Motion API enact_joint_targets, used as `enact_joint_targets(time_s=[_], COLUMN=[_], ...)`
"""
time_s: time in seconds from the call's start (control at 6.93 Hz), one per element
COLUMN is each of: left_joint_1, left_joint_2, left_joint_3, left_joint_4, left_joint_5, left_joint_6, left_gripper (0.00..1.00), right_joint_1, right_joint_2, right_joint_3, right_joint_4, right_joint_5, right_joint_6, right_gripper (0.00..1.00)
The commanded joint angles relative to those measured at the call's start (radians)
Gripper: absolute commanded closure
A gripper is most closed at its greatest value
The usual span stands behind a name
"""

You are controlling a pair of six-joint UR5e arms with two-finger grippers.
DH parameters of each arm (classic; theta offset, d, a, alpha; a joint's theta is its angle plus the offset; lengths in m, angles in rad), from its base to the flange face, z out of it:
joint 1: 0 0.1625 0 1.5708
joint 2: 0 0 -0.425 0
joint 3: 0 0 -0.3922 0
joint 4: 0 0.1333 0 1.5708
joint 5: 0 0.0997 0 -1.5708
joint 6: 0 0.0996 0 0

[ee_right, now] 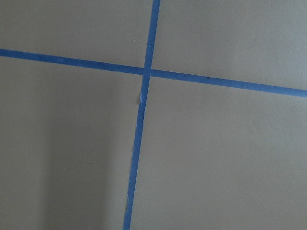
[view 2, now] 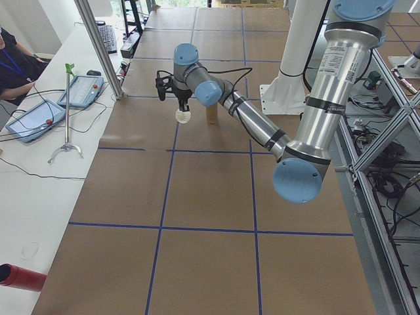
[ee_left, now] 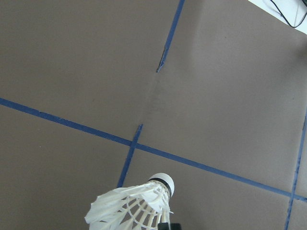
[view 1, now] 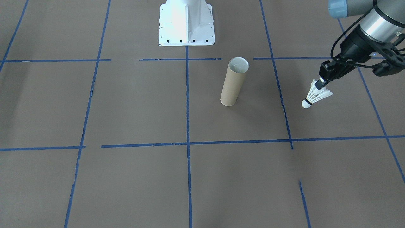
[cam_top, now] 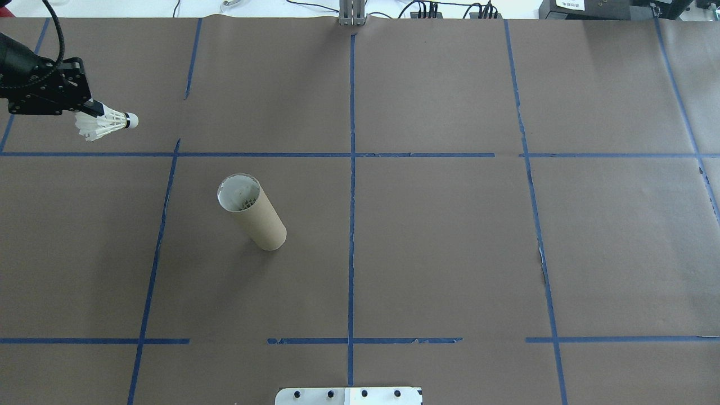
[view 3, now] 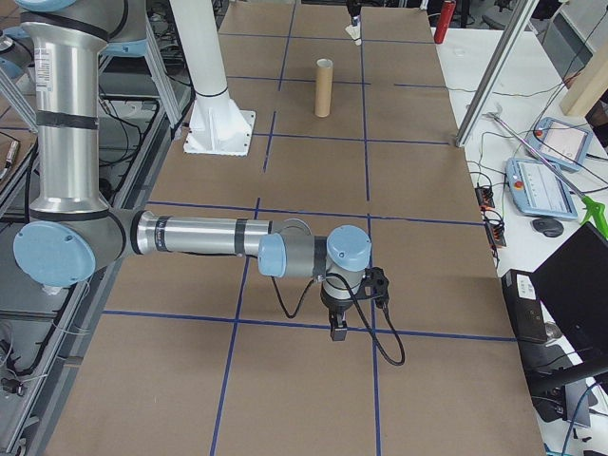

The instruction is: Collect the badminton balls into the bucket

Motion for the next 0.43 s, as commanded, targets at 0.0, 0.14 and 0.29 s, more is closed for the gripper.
enact_joint_targets(time_s=[0.0,0.14,0.29], left_joint_1=[0.094,0.132,0.163], left_joint_2=[-0.176,-0.256,-0.349], left_joint_3=[-0.135,-0.174,-0.174], left_joint_4=[0.392,0.561,0.694], left_joint_5=[0.091,0.151,0.163], left_joint_6=[0.006,0.006,0.006], left_gripper=[1.0,1.0,1.0], right_joint_1=[0.0,0.0,0.0], right_joint_2=[0.0,0.0,0.0], right_joint_3=[0.0,0.0,0.001], right_joint_4=[0.0,0.0,0.0], right_joint_5=[0.0,0.0,0.0], right_joint_6=[0.001,0.001,0.001], right_gripper=[0.0,0.0,0.0])
